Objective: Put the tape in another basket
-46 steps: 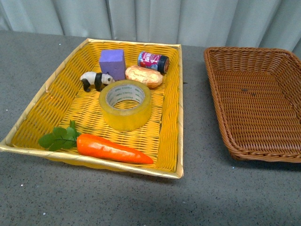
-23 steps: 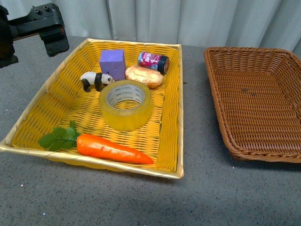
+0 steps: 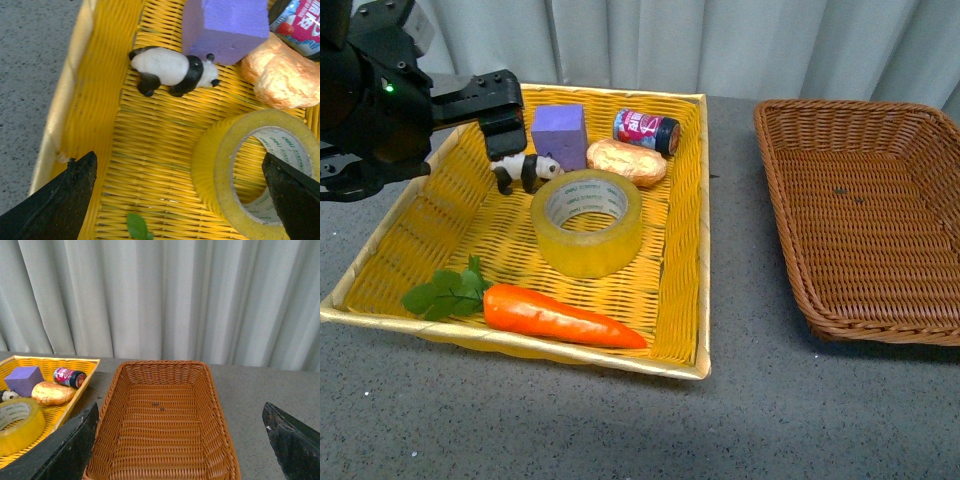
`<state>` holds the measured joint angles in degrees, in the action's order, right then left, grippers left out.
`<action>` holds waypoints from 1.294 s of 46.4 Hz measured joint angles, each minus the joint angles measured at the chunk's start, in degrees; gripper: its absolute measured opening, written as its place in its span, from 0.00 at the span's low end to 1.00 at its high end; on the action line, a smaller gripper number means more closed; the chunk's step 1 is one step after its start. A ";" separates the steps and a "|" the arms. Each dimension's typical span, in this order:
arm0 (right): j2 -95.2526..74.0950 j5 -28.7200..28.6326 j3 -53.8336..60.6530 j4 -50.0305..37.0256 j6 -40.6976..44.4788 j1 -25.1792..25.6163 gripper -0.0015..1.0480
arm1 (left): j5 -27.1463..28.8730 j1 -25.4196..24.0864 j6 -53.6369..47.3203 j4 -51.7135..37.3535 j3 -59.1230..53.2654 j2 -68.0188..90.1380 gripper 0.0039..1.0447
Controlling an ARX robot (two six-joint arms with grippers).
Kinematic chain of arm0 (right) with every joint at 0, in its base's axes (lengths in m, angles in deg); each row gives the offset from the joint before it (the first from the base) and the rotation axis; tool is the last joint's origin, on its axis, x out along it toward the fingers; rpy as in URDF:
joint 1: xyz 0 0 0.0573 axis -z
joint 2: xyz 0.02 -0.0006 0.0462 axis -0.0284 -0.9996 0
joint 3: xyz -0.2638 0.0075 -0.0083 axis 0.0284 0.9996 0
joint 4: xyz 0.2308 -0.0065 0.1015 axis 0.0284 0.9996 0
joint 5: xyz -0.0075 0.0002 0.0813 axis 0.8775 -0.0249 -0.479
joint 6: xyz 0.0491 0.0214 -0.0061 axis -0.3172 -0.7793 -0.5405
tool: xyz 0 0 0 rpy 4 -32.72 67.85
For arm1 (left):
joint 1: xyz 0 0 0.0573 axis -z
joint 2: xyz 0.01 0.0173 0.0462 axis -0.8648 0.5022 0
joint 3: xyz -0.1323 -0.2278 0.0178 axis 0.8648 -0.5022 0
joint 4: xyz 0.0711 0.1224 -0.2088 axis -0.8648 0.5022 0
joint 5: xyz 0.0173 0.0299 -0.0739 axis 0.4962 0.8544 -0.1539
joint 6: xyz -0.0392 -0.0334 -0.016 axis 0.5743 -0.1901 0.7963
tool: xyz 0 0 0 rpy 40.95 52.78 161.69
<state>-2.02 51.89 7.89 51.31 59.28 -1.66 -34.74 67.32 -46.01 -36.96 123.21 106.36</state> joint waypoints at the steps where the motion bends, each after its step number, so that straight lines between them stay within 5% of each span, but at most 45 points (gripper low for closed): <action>1: 0.00 0.00 0.00 0.00 0.00 0.00 0.91 | -0.24 0.31 -0.02 0.00 0.13 0.15 0.94; 48: 0.00 0.00 0.00 0.00 0.00 0.00 0.91 | 1.64 4.68 -2.32 0.44 5.40 11.87 0.94; 60: 0.00 0.00 0.00 0.00 0.00 0.00 0.91 | 1.49 4.79 -2.16 0.52 5.81 12.02 0.60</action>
<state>-2.02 51.89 7.89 51.31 59.28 -1.66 -33.26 72.11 -48.18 -36.44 129.02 118.38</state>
